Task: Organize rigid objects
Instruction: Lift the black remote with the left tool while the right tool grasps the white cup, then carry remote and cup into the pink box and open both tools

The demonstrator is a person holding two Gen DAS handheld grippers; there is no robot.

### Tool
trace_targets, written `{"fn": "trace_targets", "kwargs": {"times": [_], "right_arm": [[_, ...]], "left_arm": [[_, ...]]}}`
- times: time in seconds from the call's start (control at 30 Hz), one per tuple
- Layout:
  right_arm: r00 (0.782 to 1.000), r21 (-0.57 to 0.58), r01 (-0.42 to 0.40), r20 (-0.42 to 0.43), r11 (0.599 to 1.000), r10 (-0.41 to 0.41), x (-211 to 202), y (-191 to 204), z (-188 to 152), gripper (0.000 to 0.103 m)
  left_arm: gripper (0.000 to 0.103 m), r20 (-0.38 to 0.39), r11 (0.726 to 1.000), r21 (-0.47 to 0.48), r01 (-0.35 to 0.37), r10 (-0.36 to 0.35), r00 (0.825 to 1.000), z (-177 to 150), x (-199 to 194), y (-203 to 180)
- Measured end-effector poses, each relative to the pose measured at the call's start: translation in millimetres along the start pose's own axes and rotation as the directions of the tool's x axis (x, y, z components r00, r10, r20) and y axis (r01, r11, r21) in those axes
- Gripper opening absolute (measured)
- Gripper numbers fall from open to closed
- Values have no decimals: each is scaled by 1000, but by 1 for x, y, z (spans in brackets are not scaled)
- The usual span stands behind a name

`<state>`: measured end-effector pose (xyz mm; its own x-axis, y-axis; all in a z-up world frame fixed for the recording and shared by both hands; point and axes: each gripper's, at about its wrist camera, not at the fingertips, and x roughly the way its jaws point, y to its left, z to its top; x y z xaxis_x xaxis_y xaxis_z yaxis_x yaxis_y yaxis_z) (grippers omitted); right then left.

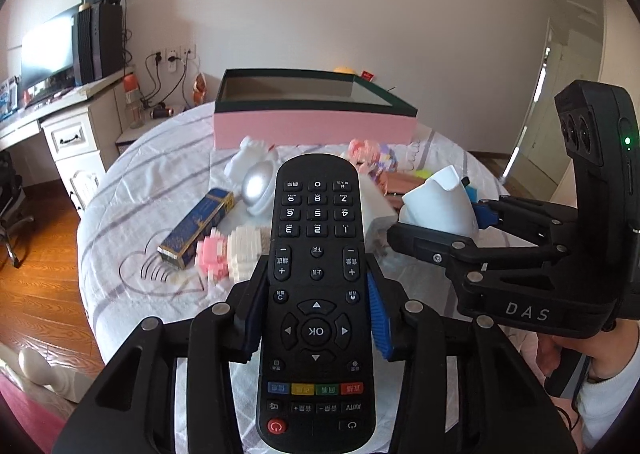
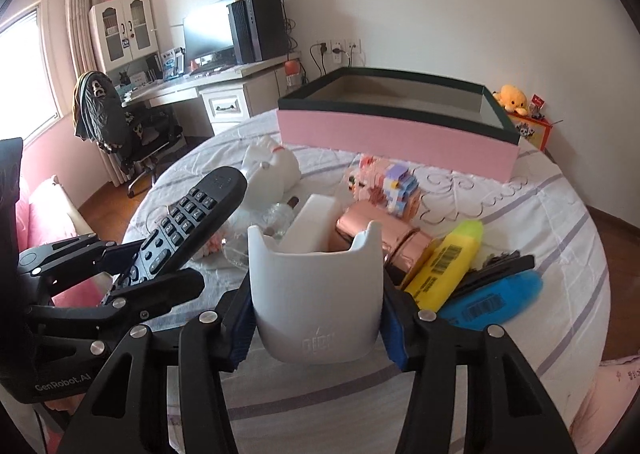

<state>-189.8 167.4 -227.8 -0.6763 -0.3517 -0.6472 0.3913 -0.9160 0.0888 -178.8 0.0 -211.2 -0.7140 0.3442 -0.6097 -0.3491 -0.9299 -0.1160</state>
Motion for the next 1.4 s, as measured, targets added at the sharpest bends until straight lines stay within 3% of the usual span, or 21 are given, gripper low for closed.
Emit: {"fn": "trace_targets", "kwargs": {"times": [0.3, 0.47, 0.67, 0.8, 1.03, 1.13, 1.4], "right_arm": [[997, -14, -1, 82, 1000, 2, -23, -17, 34, 54], [992, -27, 20, 125, 999, -17, -26, -31, 67, 54], [994, -4, 37, 107, 999, -37, 1, -61, 118, 54], [996, 3, 49, 68, 999, -49, 32, -83, 145, 54], [998, 8, 65, -19, 998, -65, 93, -115, 179, 54], [996, 12, 70, -60, 997, -70, 117, -124, 182, 54], [987, 16, 80, -141, 997, -77, 161, -137, 176, 54]], "left_arm": [[44, 57, 999, 47, 13, -16, 998, 40, 1, -13], [44, 108, 997, 83, 5, -14, 994, 78, 8, -19], [44, 109, 996, 87, -14, 4, 994, 138, 49, -2], [44, 72, 998, 64, -5, 1, 997, 174, 86, 21], [44, -33, 998, 36, -54, 55, 998, 211, 157, 44], [44, -83, 994, 24, -109, 111, 990, 217, 188, 51], [44, -182, 987, 13, -162, 161, 970, 219, 236, 52]]}}
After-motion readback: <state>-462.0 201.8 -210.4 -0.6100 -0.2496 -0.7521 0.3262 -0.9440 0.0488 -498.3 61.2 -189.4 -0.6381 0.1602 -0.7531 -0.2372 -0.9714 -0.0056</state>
